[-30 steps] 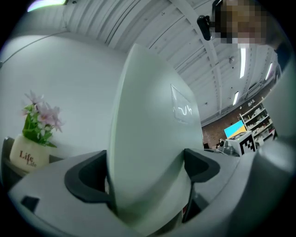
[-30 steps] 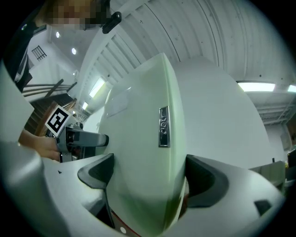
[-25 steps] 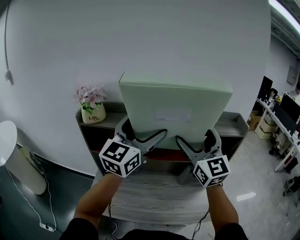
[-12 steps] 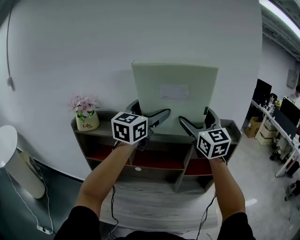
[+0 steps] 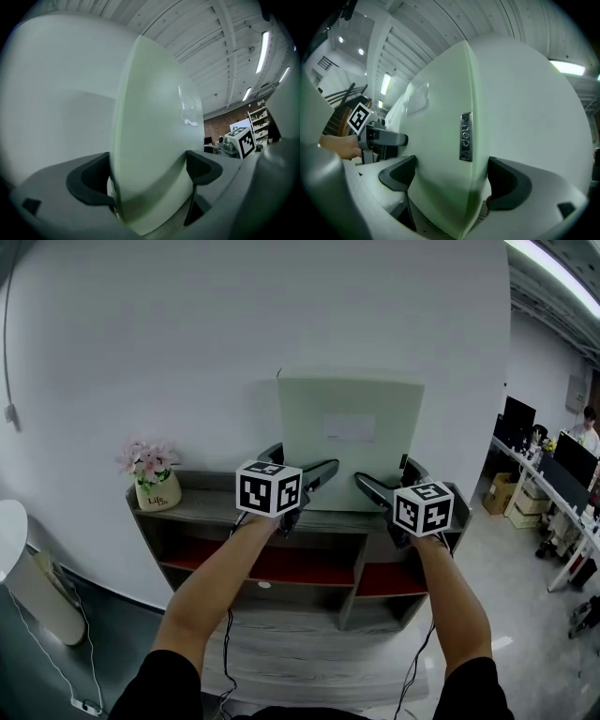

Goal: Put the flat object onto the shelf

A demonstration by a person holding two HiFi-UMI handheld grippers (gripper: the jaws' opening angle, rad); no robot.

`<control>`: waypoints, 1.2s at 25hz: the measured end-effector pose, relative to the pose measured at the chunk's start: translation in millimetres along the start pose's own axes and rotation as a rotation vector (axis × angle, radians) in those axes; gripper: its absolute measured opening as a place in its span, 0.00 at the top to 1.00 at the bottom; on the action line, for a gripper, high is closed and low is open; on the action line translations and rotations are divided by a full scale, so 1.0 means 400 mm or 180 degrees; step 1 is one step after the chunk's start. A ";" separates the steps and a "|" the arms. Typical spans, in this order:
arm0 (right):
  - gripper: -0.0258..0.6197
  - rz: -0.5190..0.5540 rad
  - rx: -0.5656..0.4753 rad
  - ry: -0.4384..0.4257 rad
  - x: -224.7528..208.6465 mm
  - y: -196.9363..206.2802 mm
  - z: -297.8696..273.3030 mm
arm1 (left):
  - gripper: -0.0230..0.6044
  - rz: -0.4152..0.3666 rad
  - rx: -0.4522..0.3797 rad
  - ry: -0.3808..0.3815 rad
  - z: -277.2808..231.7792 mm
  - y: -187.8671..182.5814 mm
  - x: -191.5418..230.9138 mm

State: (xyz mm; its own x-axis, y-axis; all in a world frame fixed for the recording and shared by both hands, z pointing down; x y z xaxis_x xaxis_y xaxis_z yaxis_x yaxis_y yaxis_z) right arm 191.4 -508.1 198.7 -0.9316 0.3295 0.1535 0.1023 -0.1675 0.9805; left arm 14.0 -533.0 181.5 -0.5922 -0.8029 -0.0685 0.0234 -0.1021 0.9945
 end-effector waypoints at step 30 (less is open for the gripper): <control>0.24 -0.0061 -0.0178 0.0443 -0.020 0.014 0.045 | 0.15 -0.0290 -0.0464 -0.0189 0.079 0.001 0.035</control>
State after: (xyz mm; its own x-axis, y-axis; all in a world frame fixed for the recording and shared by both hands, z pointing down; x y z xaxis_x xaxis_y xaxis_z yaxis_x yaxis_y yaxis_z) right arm 205.6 -494.8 205.0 -0.9730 0.2017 0.1125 0.0680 -0.2152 0.9742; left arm -19.6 -525.7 183.3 -0.6436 -0.7508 -0.1488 0.0814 -0.2605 0.9620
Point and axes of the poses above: the fingertips, and each gripper's own axes: z backward along the fingers, x to its left, y out of its underside, the point moved 4 cm from there along z, backward along the fingers, and after that the axes turned 10 degrees about y, right-handed, at the moved point
